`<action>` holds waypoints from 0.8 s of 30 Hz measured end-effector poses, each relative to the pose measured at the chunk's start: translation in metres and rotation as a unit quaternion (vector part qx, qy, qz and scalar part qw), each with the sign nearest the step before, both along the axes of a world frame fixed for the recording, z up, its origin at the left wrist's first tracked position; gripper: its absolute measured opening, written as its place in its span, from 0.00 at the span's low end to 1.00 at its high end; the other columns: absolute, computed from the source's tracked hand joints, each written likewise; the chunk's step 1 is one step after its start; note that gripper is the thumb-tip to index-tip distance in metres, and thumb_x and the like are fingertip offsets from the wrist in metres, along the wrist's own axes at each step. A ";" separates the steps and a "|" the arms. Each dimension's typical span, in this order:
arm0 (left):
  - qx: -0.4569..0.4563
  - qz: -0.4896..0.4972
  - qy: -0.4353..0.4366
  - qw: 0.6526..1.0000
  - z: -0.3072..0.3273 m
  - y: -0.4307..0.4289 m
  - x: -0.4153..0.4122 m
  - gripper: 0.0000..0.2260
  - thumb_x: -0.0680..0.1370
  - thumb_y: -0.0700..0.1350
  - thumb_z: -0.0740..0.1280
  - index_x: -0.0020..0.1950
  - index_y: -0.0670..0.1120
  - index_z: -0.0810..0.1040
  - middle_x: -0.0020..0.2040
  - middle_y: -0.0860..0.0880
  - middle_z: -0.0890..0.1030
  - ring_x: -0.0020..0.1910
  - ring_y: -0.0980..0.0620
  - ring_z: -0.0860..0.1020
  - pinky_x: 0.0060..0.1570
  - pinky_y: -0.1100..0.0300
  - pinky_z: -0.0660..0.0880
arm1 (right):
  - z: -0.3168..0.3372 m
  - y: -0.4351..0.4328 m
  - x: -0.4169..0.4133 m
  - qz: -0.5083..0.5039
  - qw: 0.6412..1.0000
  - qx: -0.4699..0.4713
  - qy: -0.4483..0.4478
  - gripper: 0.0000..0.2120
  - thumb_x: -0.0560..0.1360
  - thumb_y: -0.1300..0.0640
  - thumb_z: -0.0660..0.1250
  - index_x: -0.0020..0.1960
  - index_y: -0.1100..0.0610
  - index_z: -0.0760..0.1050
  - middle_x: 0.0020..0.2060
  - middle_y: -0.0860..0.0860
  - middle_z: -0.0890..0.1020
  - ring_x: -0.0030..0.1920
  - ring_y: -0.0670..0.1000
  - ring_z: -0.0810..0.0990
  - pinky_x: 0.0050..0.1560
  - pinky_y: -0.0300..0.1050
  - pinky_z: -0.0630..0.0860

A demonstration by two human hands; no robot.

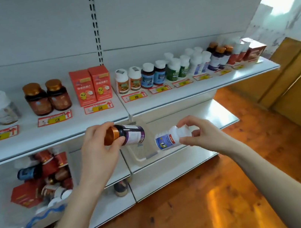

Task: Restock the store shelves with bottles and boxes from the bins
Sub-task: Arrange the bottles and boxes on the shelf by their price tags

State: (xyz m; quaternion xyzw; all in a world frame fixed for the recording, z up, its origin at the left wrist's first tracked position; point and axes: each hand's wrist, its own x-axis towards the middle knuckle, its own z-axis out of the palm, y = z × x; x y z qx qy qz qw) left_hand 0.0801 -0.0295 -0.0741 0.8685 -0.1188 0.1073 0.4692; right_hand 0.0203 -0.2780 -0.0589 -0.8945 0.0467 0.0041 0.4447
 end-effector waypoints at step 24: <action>0.007 -0.148 -0.132 0.980 0.064 -0.231 0.144 0.17 0.71 0.39 0.72 0.59 0.42 0.78 0.51 0.44 0.76 0.47 0.53 0.71 0.48 0.67 0.64 | 0.036 -0.213 0.087 -0.232 0.965 -0.057 -0.113 0.13 0.75 0.53 0.66 0.58 0.53 0.76 0.43 0.39 0.75 0.47 0.46 0.76 0.47 0.40 0.73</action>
